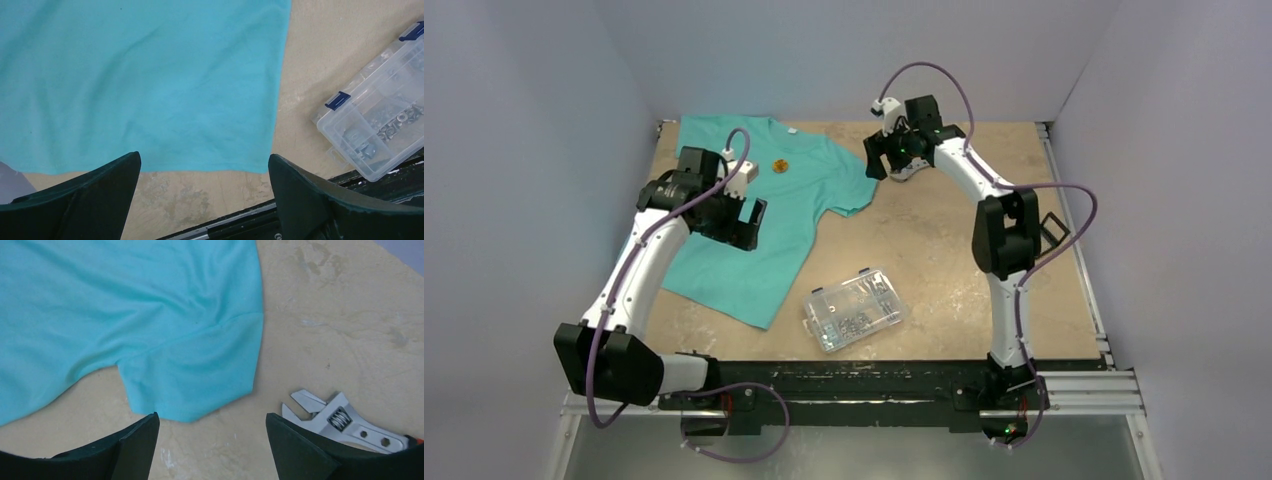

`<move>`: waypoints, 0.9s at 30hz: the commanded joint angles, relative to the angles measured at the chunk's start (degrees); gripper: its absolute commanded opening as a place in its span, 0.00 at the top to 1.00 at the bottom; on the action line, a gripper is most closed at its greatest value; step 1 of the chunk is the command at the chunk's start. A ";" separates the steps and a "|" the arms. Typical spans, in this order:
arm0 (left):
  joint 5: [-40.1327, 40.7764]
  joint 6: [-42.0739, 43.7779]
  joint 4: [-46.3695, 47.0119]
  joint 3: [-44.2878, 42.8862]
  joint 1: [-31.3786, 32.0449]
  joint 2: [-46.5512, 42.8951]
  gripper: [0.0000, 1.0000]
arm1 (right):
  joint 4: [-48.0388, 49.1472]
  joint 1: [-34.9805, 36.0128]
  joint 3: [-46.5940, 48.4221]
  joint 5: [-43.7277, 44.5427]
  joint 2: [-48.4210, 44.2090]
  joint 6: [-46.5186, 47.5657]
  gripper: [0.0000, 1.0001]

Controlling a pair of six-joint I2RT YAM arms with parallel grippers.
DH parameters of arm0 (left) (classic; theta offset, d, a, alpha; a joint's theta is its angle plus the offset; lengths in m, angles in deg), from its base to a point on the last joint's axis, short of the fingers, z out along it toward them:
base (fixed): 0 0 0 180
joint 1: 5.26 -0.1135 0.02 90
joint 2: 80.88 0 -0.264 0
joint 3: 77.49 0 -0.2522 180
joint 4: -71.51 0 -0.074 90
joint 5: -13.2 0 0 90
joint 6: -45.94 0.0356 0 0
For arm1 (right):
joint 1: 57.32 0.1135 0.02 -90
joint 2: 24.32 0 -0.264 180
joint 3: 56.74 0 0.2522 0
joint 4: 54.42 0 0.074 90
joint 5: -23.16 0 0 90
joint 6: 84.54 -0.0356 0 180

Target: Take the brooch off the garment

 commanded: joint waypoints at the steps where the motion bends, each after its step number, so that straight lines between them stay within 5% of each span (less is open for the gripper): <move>1: 0.27 -1.47 -0.59 -4.15 0.17 0.93 0.00 | 4.12 1.32 5.93 1.48 4.42 -4.16 0.22; 7: 0.92 -1.94 -1.36 -5.98 0.17 2.35 0.00 | 6.16 2.30 8.95 3.72 9.79 -4.34 0.34; 22: 3.42 -2.02 -1.60 -6.35 0.21 4.08 0.00 | 6.17 2.47 9.12 5.25 14.94 -3.88 0.39; 27: 3.06 -2.03 -2.07 -6.69 0.17 4.58 0.00 | 4.69 2.40 9.01 3.86 15.61 -3.16 0.56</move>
